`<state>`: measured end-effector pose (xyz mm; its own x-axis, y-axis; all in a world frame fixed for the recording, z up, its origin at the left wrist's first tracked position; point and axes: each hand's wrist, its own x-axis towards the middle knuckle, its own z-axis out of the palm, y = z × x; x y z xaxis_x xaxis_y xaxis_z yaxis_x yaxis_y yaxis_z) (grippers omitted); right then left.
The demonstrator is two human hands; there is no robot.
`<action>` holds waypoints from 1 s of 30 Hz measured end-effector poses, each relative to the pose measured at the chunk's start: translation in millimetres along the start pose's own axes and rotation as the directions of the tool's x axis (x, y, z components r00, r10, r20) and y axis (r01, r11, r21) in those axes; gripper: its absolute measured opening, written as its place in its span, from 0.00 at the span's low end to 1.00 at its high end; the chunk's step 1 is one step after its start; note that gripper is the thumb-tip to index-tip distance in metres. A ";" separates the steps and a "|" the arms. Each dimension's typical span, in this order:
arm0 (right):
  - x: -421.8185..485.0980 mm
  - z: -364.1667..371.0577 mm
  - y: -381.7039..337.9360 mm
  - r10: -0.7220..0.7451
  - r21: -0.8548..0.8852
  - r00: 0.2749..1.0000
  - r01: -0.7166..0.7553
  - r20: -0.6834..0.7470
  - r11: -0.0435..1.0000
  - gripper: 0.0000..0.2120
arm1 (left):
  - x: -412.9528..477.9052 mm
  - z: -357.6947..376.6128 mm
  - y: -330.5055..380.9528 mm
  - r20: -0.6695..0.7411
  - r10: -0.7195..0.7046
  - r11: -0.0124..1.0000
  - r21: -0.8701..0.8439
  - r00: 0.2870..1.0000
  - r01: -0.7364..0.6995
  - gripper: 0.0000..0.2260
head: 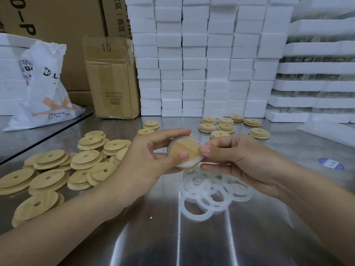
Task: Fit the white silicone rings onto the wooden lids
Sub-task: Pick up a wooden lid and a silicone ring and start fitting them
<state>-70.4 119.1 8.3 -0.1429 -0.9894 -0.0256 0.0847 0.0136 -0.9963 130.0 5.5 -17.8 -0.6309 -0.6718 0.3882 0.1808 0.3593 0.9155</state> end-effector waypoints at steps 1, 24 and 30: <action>-0.1 -1.2 -0.5 0.008 -0.022 1.000 -0.007 0.017 1.000 0.04 | -0.3 0.3 0.5 -0.001 0.003 1.000 -0.002 1.000 -0.003 0.20; -0.1 18.3 15.1 -0.182 -0.331 0.973 0.125 -0.145 0.935 0.06 | -3.2 -0.7 -8.3 0.032 0.026 0.971 0.238 0.999 -0.033 0.23; -1.8 10.7 5.5 -0.083 -0.244 0.993 0.060 -0.084 0.968 0.04 | 0.4 -4.0 -4.3 0.029 0.026 0.988 0.151 0.999 -0.030 0.24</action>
<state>-59.1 119.4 3.7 -0.2318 -0.9715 0.0506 -0.1678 -0.0113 -0.9858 132.0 1.1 -21.2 -0.6474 -0.6434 0.4086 0.0838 0.4728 0.8772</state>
